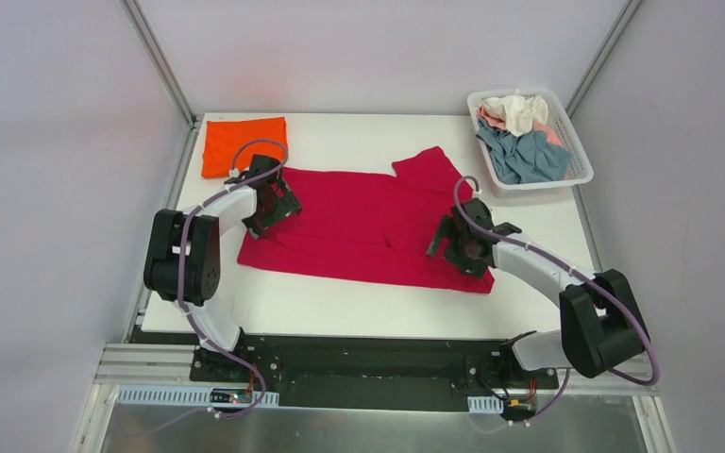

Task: Fold and stack the t-shirts
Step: Fold the flattened tshirt in 1/3 of the way

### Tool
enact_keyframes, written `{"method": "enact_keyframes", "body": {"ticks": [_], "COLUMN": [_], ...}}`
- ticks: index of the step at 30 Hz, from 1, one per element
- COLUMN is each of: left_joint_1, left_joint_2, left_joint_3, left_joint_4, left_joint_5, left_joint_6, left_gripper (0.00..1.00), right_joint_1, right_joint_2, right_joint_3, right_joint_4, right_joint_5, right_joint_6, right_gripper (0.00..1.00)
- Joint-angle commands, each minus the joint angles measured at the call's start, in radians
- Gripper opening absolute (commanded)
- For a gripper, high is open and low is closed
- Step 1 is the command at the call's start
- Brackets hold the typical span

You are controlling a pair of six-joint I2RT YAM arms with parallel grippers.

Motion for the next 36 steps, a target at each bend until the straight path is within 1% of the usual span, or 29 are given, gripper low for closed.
{"method": "enact_keyframes", "body": {"ticks": [1,6,10,13,15,18,21,25,32,36], "left_joint_1": [0.014,-0.013,-0.056,-0.063,-0.068,-0.081,-0.099,-0.101,-0.101,-0.101], "left_joint_2": [-0.054,-0.167,-0.287,-0.386,-0.439,-0.511,-0.568,-0.635,-0.653,-0.637], "left_joint_3": [-0.162,-0.311,-0.392,-0.446,-0.469,-0.491,-0.52,-0.558,-0.526,-0.48], "left_joint_4": [-0.144,-0.152,-0.175,-0.197,-0.203,-0.212,-0.235,-0.265,-0.268,-0.268], "left_joint_5": [-0.029,0.022,0.012,0.001,0.007,0.027,0.03,0.014,-0.062,-0.093], "left_joint_6": [-0.054,-0.089,-0.126,-0.153,-0.156,-0.169,-0.191,-0.219,-0.2,-0.178], "left_gripper": [0.99,0.99,0.99,0.99,0.99,0.99,0.99,0.99,0.99,0.99], "right_joint_1": [-0.003,-0.003,0.001,0.004,0.008,0.018,0.019,0.02,0.02,0.027], "right_joint_2": [-0.045,-0.126,-0.228,-0.317,-0.364,-0.43,-0.491,-0.504,-0.478,-0.516], "right_joint_3": [-0.045,-0.116,-0.182,-0.214,-0.225,-0.231,-0.25,-0.258,-0.285,-0.296], "right_joint_4": [-0.052,-0.085,-0.133,-0.196,-0.244,-0.31,-0.321,-0.319,-0.308,-0.359], "right_joint_5": [0.004,-0.046,-0.075,-0.089,-0.127,-0.13,-0.128,-0.123,-0.134,-0.147], "right_joint_6": [0.02,0.049,0.078,0.109,0.131,0.161,0.165,0.162,0.166,0.18], "right_gripper": [0.99,0.99,0.99,0.99,0.99,0.99,0.99,0.99,0.99,0.99]}}
